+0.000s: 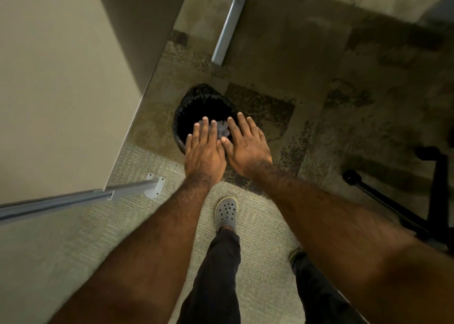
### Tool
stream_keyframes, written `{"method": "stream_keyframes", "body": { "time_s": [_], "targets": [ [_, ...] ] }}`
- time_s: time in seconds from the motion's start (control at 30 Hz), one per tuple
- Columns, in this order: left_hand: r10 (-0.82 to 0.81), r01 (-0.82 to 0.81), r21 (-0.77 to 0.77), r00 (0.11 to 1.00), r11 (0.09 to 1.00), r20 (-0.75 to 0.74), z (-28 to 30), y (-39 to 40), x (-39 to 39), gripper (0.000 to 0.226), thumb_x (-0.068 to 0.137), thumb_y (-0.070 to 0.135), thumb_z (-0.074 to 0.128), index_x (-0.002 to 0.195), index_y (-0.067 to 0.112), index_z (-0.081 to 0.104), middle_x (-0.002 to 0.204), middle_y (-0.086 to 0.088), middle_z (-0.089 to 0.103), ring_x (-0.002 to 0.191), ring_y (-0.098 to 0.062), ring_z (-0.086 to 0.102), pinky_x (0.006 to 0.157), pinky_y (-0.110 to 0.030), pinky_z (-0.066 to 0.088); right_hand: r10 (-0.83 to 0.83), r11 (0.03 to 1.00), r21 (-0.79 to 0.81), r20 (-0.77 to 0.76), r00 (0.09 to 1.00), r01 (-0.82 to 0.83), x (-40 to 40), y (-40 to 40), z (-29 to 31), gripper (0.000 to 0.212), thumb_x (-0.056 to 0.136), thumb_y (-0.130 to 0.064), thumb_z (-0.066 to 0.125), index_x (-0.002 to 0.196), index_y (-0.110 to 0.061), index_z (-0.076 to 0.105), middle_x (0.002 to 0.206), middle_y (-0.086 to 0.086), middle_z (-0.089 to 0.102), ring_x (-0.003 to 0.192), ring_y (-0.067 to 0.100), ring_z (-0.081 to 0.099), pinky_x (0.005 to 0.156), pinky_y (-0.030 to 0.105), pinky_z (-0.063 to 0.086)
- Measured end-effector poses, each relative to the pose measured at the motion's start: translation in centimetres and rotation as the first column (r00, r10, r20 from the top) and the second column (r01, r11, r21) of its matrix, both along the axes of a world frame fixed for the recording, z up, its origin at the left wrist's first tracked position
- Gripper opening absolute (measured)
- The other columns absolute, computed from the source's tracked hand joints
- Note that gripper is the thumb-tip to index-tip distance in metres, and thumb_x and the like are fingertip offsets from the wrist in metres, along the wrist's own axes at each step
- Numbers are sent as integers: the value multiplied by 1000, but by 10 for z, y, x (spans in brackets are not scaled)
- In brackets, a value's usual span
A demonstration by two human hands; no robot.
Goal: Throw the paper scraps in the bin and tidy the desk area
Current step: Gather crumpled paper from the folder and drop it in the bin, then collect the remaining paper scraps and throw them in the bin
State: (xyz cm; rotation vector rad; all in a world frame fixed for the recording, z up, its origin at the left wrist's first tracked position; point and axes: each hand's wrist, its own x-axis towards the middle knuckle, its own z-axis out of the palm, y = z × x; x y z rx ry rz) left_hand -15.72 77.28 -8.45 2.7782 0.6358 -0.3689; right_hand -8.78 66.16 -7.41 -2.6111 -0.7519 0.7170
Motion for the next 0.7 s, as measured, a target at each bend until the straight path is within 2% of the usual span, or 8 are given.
{"method": "stream_keyframes", "body": {
  "time_s": [0.23,0.43,0.7],
  "targets": [
    [-68,69,-37,997,997,26,97,-69,-3,56,102,33,17,154,14,9,163,-3,4,150,-20,-1,122,-40,1,-74,997,36,35,997,73,-10,-68,101,65,100,-55,19,153,-18,21,164,8,14,151,25,10,121,45,11],
    [-214,221,-78,973,972,88,171,-134,21,54,103,32,22,153,12,15,163,-3,11,150,-19,5,122,-40,3,-225,974,31,77,971,223,-8,-146,170,63,101,-52,20,153,-17,23,163,9,18,150,25,13,121,44,12],
    [-461,468,-39,879,883,127,240,-252,56,55,103,34,22,153,13,16,163,-3,11,149,-19,7,120,-40,2,-494,868,36,148,857,495,-19,-293,233,65,100,-55,23,152,-16,27,161,9,23,149,25,17,120,44,13]
  ]
}}
